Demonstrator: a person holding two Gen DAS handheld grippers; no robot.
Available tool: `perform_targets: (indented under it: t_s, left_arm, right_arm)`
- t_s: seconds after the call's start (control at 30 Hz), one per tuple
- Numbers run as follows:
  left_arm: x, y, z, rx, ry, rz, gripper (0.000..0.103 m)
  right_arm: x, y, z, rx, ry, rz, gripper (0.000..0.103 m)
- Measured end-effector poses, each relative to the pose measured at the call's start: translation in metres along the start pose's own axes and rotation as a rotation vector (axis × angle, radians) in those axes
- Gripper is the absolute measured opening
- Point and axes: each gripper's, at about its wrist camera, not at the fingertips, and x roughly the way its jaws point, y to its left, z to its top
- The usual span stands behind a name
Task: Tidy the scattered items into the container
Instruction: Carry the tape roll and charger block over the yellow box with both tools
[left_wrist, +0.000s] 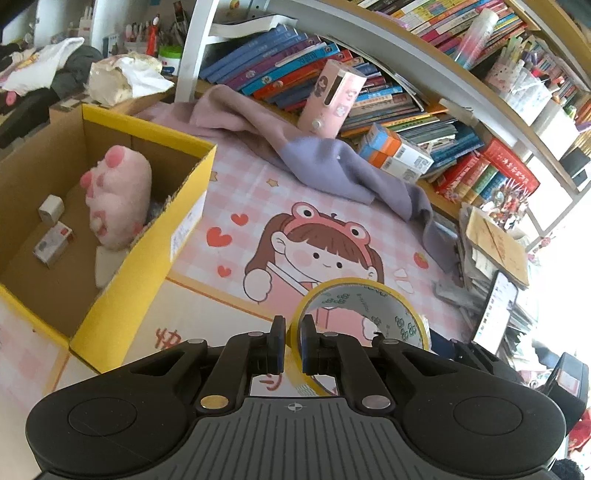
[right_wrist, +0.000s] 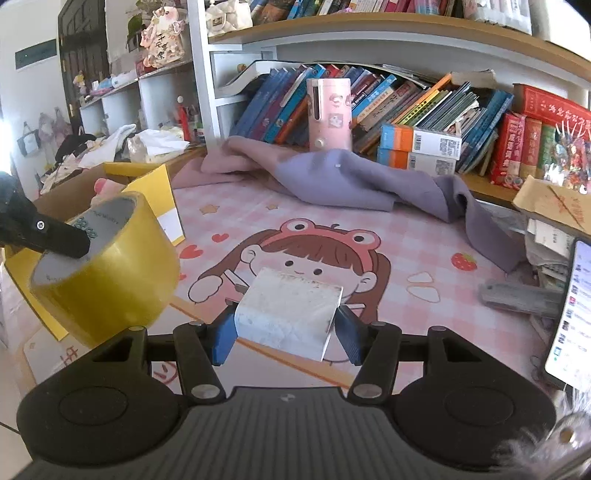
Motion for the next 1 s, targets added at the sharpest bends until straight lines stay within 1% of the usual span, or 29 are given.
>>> perform_targets:
  t_s: [0.17,0.27,0.37,0.47,0.63,0.83,1.0]
  left_arm:
    - [-0.007,0.007,-0.005,-0.018,-0.010,-0.039,0.007]
    - [-0.011,0.013,-0.010,-0.008,-0.016,-0.051,0.007]
    - [-0.016,0.020,-0.014,0.006,-0.018,-0.069,0.007]
    - [-0.023,0.031,-0.019,0.008,-0.015,-0.103,0.007]
    - [-0.037,0.053,-0.025,0.023,-0.011,-0.158,0.007]
    - [-0.062,0.081,-0.034,0.081,-0.013,-0.220,0.007]
    - [-0.084,0.109,-0.042,0.116,-0.001,-0.254,0.007]
  right_arm:
    - [-0.011,0.005,-0.004,-0.016,0.022,-0.020,0.054]
    - [-0.017,0.011,-0.005,-0.029,0.030,-0.031,0.054]
    - [-0.023,0.022,-0.006,-0.055,0.032,-0.051,0.054]
    - [-0.031,0.035,-0.010,-0.077,0.029,-0.081,0.054]
    - [-0.049,0.062,-0.015,-0.073,0.038,-0.133,0.054]
    - [-0.073,0.106,-0.022,-0.048,0.022,-0.204,0.054]
    - [-0.092,0.146,-0.029,0.003,0.004,-0.226,0.054]
